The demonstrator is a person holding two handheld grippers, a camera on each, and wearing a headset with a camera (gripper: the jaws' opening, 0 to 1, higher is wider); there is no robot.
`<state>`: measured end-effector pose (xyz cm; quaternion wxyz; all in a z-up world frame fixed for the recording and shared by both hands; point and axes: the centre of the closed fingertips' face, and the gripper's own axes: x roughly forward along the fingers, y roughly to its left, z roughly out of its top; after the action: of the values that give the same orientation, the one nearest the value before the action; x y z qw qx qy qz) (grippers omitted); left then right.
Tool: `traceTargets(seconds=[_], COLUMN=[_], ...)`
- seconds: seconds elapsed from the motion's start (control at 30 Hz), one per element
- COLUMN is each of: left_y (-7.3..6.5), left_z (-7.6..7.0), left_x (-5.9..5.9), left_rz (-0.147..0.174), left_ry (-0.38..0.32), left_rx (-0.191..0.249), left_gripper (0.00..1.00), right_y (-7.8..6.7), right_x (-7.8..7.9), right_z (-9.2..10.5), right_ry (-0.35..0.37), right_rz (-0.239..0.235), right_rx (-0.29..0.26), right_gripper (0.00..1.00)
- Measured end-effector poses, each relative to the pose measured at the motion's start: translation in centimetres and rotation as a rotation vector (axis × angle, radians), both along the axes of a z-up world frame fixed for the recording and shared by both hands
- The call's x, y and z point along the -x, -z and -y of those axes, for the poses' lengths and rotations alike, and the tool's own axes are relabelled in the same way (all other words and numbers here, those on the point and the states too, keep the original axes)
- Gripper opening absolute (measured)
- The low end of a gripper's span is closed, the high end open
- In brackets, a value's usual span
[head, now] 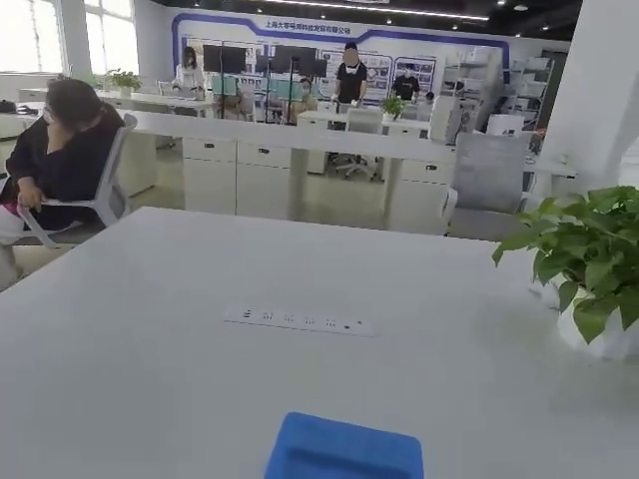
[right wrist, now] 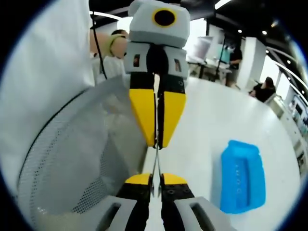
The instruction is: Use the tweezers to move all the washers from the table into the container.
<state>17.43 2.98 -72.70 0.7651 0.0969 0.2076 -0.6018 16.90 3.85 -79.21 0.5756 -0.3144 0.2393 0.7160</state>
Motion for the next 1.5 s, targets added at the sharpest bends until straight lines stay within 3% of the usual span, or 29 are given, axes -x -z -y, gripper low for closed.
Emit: traceTargets(seconds=[0.27, 0.37, 0.57, 0.73, 1.07, 1.3, 1.5], left_y=[1.8, 3.4, 5.3, 6.1, 7.1, 8.2, 9.4], left_z=[-0.6, -1.4, -1.6, -1.9, -2.9, -3.3, -3.7], left_x=[-1.0, -1.5, -2.0, -2.3, -2.1, -2.0, -1.9], left_rz=[0.032, 0.058, 0.040, -0.003, -0.010, -0.033, -0.059], left_ry=[0.023, 0.044, 0.060, 0.077, 0.140, 0.147, 0.136], left_rx=[-0.132, -0.227, -0.281, -0.321, -0.437, -0.506, -0.539], left_gripper=[0.00, 0.00, 0.00, 0.00, 0.00, 0.00, 0.00], right_y=[1.2, 2.3, 3.9, 4.6, 4.8, 5.1, 5.6], right_x=[-1.1, -1.8, -2.6, -2.7, -2.9, -2.8, -2.3], right_z=[0.6, 0.7, 0.8, 0.8, 0.6, 0.5, 0.7], right_ry=[0.035, 0.060, 0.076, 0.094, 0.148, 0.156, 0.157], right_rz=[0.031, 0.035, 0.031, 0.017, 0.002, -0.010, -0.019], right_rx=[0.026, 0.041, 0.060, 0.054, 0.030, 0.031, 0.042], right_gripper=[0.05, 0.05, 0.05, 0.06, 0.12, 0.13, 0.12])
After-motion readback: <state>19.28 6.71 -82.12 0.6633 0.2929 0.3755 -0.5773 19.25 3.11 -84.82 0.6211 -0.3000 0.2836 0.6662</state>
